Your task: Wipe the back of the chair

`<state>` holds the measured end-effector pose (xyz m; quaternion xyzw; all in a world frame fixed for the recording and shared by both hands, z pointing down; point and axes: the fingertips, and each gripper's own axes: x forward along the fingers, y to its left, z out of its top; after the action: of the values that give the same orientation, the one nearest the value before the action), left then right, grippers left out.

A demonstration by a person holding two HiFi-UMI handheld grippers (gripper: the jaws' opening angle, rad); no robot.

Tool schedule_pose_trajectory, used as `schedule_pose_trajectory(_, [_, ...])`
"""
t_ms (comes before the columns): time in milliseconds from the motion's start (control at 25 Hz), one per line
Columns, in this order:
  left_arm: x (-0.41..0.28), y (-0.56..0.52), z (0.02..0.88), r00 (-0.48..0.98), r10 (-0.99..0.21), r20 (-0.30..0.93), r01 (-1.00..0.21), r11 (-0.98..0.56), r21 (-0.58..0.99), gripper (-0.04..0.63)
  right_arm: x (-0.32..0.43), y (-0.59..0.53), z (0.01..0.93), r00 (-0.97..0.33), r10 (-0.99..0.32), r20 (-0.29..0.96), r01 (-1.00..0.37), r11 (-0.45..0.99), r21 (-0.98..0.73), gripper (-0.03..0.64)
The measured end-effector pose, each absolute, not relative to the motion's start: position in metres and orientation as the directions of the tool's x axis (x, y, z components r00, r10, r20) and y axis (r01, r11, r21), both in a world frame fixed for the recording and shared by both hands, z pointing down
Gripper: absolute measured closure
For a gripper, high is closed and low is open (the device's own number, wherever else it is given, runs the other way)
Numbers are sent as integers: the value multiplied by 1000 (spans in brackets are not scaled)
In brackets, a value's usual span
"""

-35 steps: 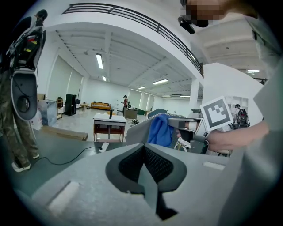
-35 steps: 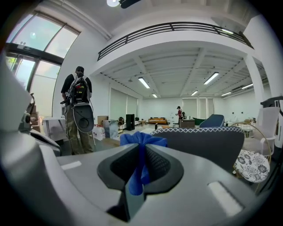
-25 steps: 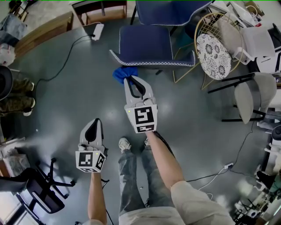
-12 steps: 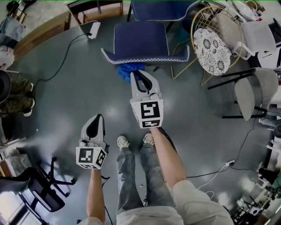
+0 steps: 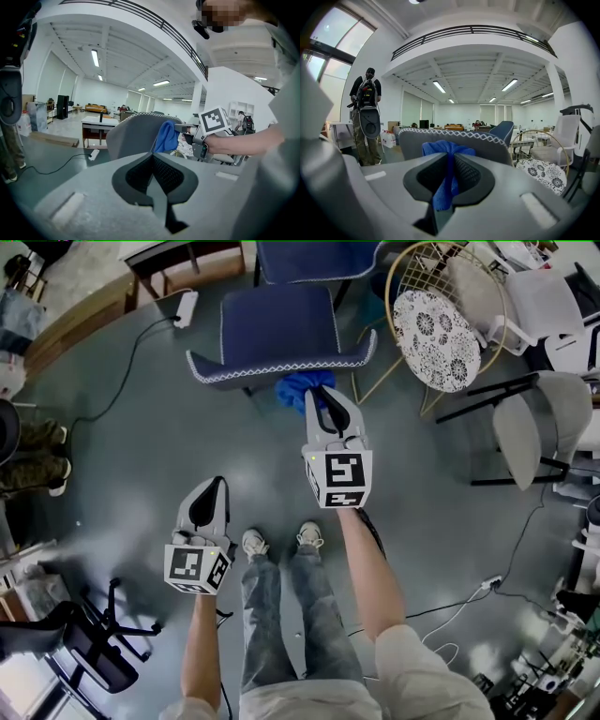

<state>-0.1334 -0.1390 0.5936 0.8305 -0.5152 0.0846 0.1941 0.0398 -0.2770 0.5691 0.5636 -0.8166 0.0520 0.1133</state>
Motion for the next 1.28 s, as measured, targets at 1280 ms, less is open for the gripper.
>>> schedule_pose_trajectory(1280, [-132,-131,610,436,-828,353,-895,-356,270,597,30,-246,612,-381,-870,314,-908,415,50,575])
